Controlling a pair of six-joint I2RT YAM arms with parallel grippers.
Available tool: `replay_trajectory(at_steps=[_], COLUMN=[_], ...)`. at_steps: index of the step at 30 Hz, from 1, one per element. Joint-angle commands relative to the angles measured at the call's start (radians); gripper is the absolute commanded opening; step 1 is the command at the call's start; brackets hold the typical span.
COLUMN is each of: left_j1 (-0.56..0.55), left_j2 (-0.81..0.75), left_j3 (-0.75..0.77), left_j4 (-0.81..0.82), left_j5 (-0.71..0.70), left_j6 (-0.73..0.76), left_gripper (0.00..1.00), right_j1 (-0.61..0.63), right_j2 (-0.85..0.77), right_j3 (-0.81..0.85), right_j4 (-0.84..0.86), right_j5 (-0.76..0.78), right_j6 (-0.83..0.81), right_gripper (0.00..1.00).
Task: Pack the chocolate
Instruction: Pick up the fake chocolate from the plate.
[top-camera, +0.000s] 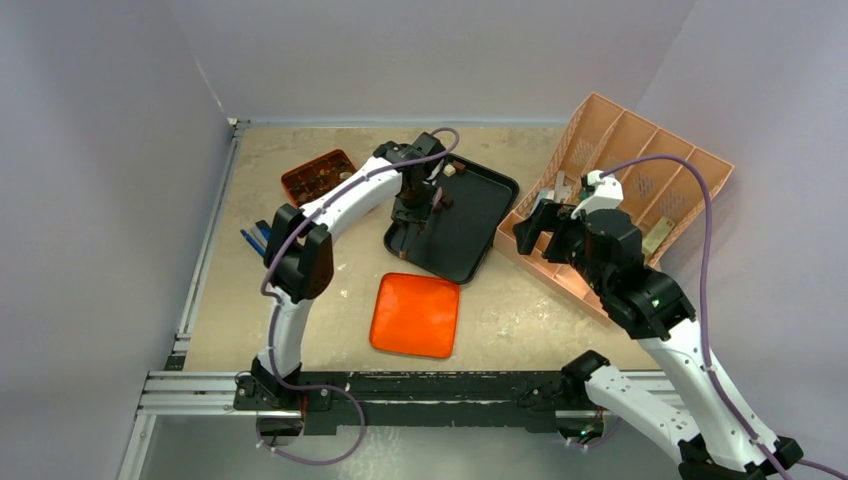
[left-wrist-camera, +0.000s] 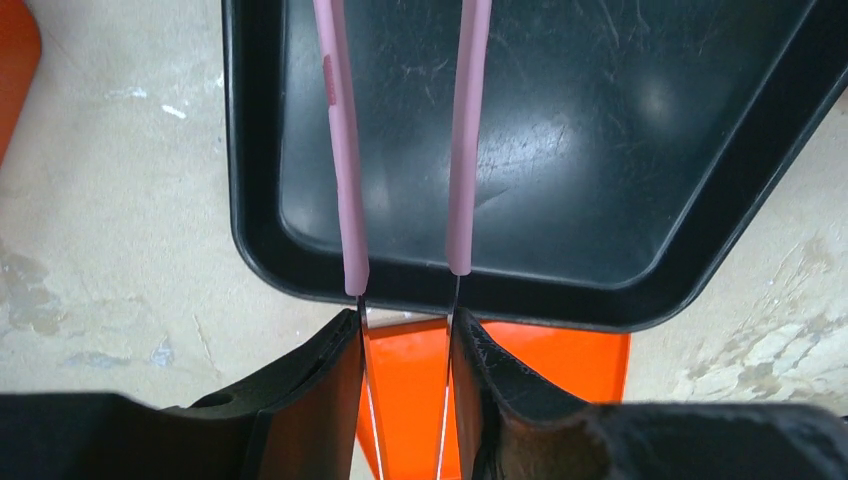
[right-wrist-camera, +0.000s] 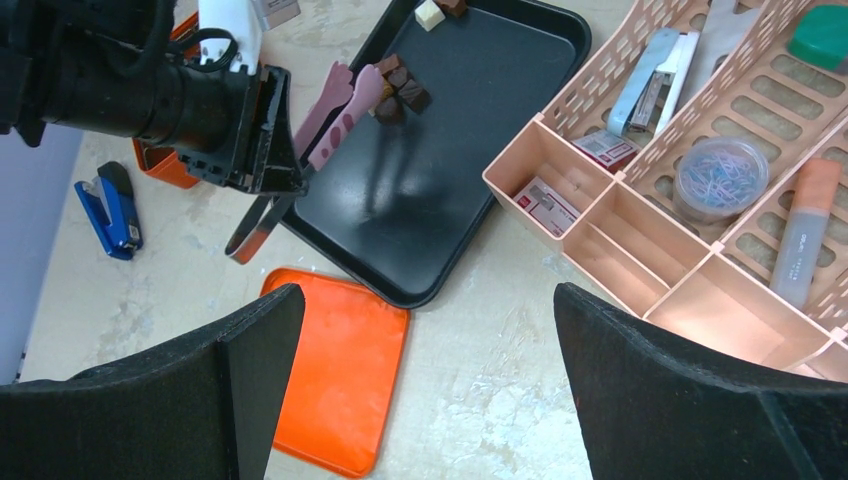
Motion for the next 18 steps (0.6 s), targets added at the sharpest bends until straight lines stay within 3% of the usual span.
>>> replay_trajectory(at_steps=[1,8,18], left_j1=[0.001,0.000,0.001], left_j2=[0.033,0.113,0.104], left_j3=[0.108,0.198,0.156], left_j4=[0.003,-0.025,-0.016], left_j5=[-0.006,-0.011,-0.053], left_j6=[0.005,0.020,0.029], left_gripper=[0.35,0.34,0.33], right_j1=[0.004,0.004,0.003], right_j2=[-0.008,-0.003,0.009], right_j3=[0.009,0.015,0.011], right_j4=[0.018,0.015,0.021], right_j5=[0.007,0.016,0.019], right_j6=[-0.002,-0.012,-0.015], right_gripper=[0.97,0.97,0.97])
